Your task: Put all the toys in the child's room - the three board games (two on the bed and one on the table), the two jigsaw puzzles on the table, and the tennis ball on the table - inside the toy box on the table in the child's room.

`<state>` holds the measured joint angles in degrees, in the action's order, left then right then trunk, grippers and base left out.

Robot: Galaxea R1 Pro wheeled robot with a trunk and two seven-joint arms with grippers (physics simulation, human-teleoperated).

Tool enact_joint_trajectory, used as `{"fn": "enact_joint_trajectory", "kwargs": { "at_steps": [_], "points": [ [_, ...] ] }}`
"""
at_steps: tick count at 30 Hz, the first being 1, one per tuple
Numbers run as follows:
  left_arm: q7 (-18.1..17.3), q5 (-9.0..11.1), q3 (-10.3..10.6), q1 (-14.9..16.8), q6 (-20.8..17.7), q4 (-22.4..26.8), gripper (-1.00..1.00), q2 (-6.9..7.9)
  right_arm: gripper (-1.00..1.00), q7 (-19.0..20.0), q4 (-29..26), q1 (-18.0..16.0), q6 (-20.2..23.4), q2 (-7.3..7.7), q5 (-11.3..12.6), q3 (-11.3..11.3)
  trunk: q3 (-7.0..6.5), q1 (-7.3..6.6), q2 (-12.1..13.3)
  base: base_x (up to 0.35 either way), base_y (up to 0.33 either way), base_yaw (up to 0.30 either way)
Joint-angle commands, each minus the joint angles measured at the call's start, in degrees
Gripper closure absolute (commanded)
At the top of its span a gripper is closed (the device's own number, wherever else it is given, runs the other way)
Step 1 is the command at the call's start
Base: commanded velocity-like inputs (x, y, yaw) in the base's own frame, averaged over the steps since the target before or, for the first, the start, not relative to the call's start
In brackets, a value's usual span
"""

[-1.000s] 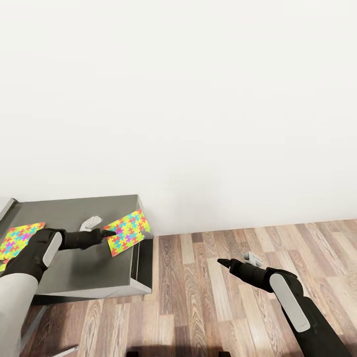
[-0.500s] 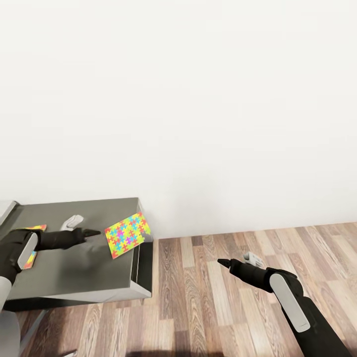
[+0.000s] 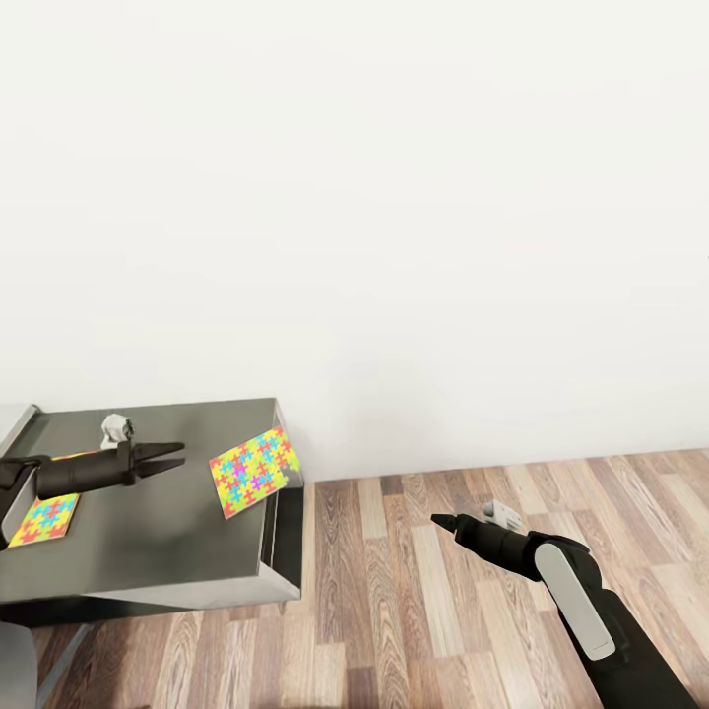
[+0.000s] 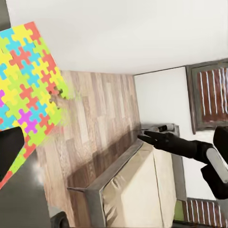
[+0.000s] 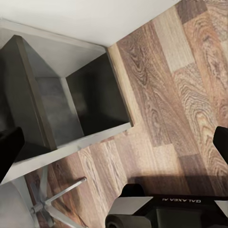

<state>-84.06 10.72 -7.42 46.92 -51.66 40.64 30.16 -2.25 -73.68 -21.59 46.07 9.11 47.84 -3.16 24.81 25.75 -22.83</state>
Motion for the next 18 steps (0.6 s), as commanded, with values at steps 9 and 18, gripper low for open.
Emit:
{"fn": "enact_joint_trajectory", "kwargs": {
  "at_steps": [9, 18],
  "points": [
    [-5.9, 0.3, 0.0, -2.7, -0.1, -0.5, -1.0, 0.16, -1.0, -0.2, -0.1, 0.0, 0.1, 0.03, 0.2, -0.1, -0.76, 0.04, -0.1, 0.0, 0.0, 0.0],
    [-5.9, 0.3, 0.0, -3.9, -0.1, -0.4, -1.0, -0.12, -1.0, -0.2, 0.0, 0.0, 0.0, -0.02, 0.2, -0.2, -1.6, 0.04, -0.1, 0.0, 0.0, 0.0]
  ]
}}
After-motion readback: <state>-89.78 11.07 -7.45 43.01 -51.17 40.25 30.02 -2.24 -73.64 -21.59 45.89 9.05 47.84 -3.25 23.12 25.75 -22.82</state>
